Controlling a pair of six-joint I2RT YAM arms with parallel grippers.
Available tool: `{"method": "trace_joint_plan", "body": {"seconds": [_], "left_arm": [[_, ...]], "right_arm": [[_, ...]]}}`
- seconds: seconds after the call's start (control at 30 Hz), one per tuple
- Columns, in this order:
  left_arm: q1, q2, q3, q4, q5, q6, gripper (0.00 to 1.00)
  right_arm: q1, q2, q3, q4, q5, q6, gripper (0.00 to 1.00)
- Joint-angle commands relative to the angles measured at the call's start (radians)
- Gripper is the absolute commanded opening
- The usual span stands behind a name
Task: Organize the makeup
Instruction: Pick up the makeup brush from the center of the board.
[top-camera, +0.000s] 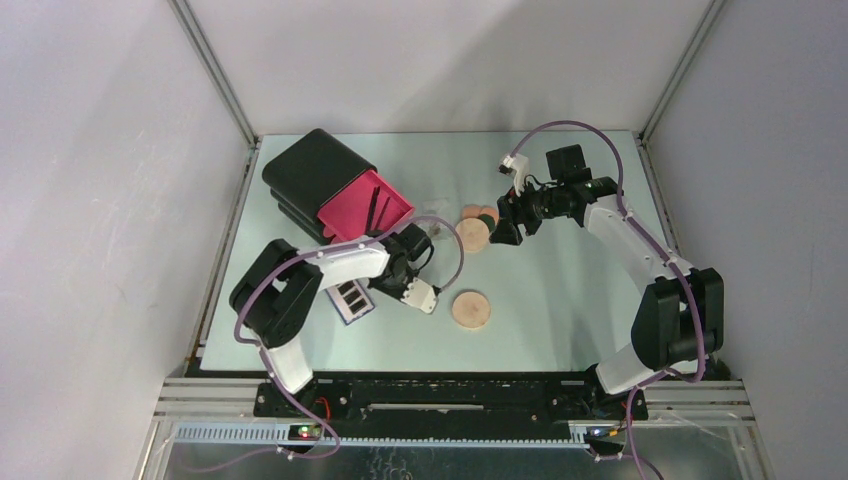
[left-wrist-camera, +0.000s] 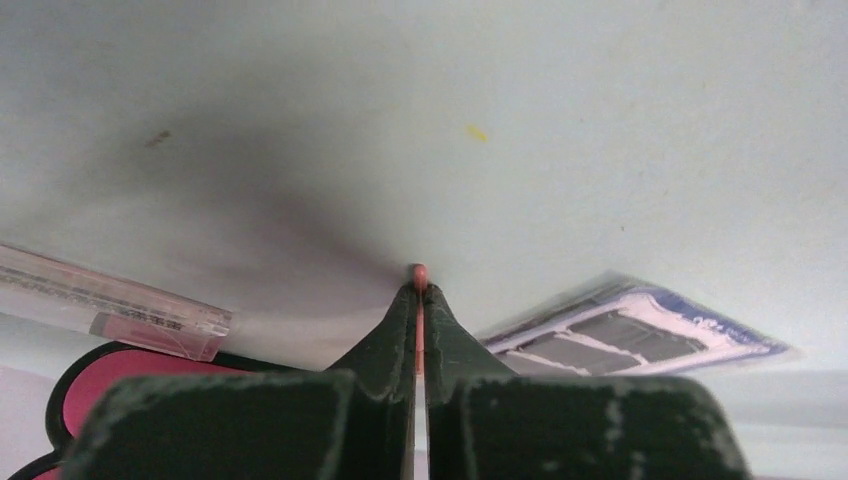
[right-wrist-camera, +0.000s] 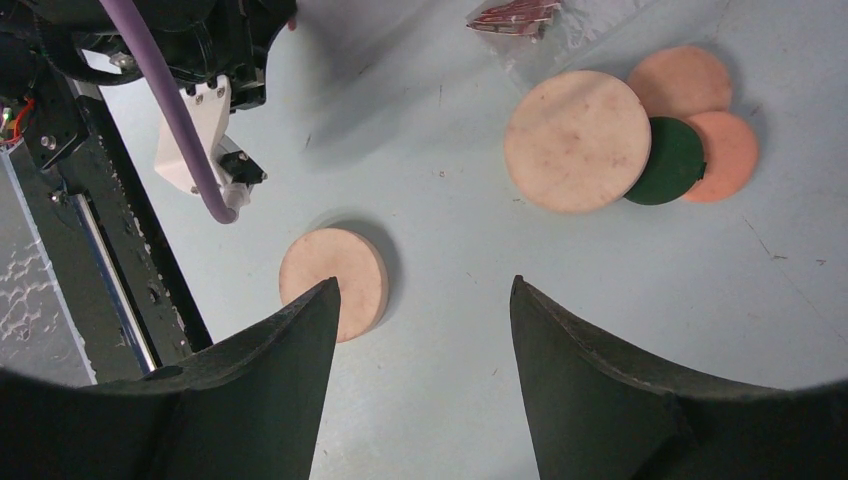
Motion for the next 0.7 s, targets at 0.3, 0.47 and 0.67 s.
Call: {"method": "trace_joint_plan", "body": {"seconds": [0.3, 0.47, 0.67], "left_arm": [[-0.099, -0.164, 0.088, -0.034, 0.180, -0.245, 0.00], [-0.104, -0.198, 0.211, -0.192, 0.328, -0.364, 0.00], [-0.077, -0.291, 0.333, -0.269, 0.526, -0.509, 0.00]], "right_arm": [[-0.011, -0.027, 0.007, 0.001, -0.007, -0.015, 0.71], [-0.023, -0.033, 0.007, 0.002, -0.003, -0.017, 0.71], [-0.037, -0.042, 0.007, 0.004, 0.004, -0.014, 0.71]]}}
